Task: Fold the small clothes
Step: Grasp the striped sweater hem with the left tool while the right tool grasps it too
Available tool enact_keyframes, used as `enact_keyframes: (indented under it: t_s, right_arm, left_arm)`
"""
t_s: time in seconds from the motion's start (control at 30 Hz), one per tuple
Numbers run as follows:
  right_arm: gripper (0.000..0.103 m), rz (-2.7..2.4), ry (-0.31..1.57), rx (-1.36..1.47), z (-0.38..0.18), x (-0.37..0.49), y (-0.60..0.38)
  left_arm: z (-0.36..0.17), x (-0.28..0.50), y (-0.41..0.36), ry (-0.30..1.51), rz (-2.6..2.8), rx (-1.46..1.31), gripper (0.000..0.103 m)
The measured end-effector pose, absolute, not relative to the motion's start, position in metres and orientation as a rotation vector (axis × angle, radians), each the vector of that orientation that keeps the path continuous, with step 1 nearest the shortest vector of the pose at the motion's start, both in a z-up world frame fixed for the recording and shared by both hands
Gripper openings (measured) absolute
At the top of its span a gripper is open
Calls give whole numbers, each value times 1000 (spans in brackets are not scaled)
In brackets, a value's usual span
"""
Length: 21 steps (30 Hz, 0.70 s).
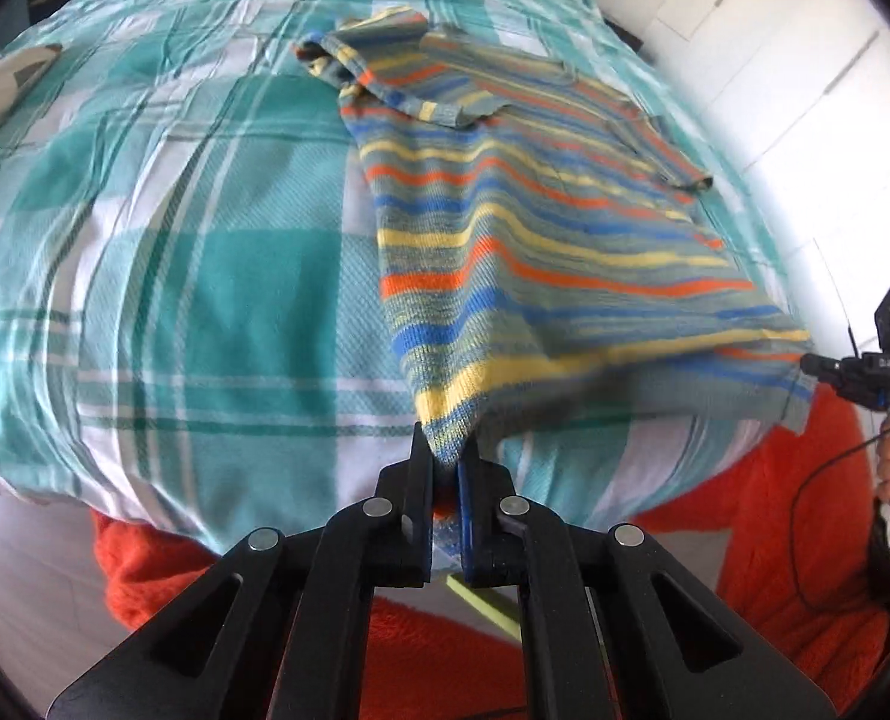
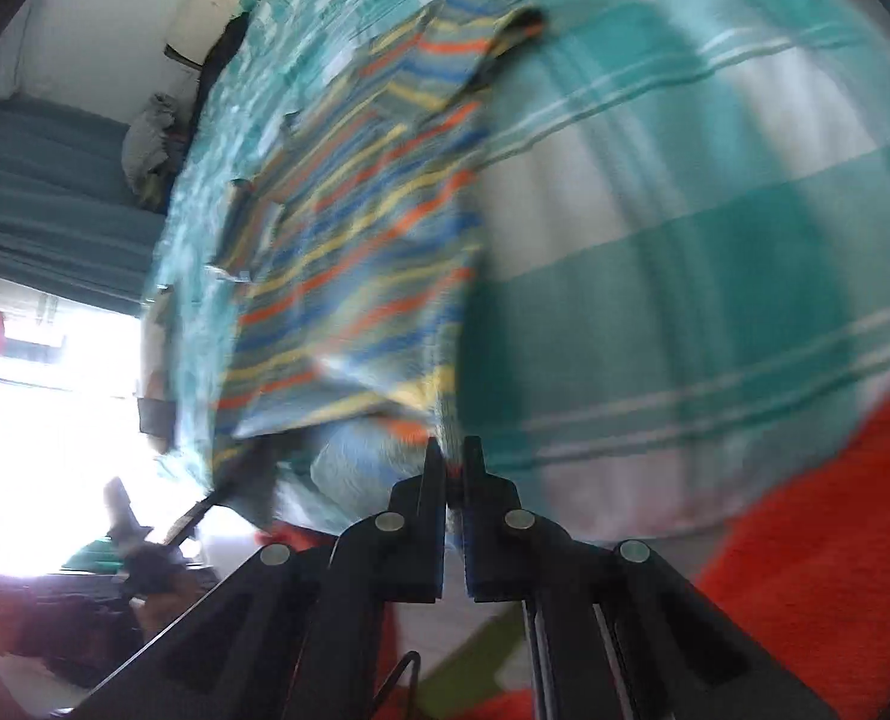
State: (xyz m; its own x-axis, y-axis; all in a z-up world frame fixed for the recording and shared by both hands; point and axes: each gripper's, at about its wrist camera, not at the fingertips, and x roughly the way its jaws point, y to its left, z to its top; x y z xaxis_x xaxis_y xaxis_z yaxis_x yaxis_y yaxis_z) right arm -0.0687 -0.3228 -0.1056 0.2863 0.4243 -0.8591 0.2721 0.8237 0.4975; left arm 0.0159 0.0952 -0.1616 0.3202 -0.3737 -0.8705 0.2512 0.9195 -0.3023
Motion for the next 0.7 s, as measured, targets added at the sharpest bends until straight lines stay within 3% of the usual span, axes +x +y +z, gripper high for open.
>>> enact_keyframes:
  t_s: [0.17,0.23,0.3,0.37,0.4,0.43,0.47,0.53,0.7]
  right_arm:
    - [7,78,1339,621,-154,-59,-333]
    - [11,73,1353,626,-174,-53,-334]
    - [29,108,1364,676,-183,-54,-335]
    - [61,164,1376,667,-180,-59,-330]
    - [64,189,1405,605,-179,-61,-324]
    - [63,205,1441,530,-180,-63,-317]
    - [46,212,1477,452,-182,-63,-310]
    - [6,226,1502,439,-184,-66,-309]
    - [6,318,1513,459,-147,-81,-313]
  left_arm:
    - [-196,28,82,1231,-409,-63,9]
    - [-211,30,78,1265,-376,-48,21]
    - [-214,23,76,1258,-375,-66,51]
    - [-216,14,74,1243,-381,-84,70]
    - [-219,12,70,1250,-389,-83,67]
    - [-226,11,65,1275,-406,-71,57]
    - [-230,11,60,1297,-414,-55,11]
    - [-228,11,60,1324,-432,-74,8]
    - [-189,-3,87,1310,-475,-63,7]
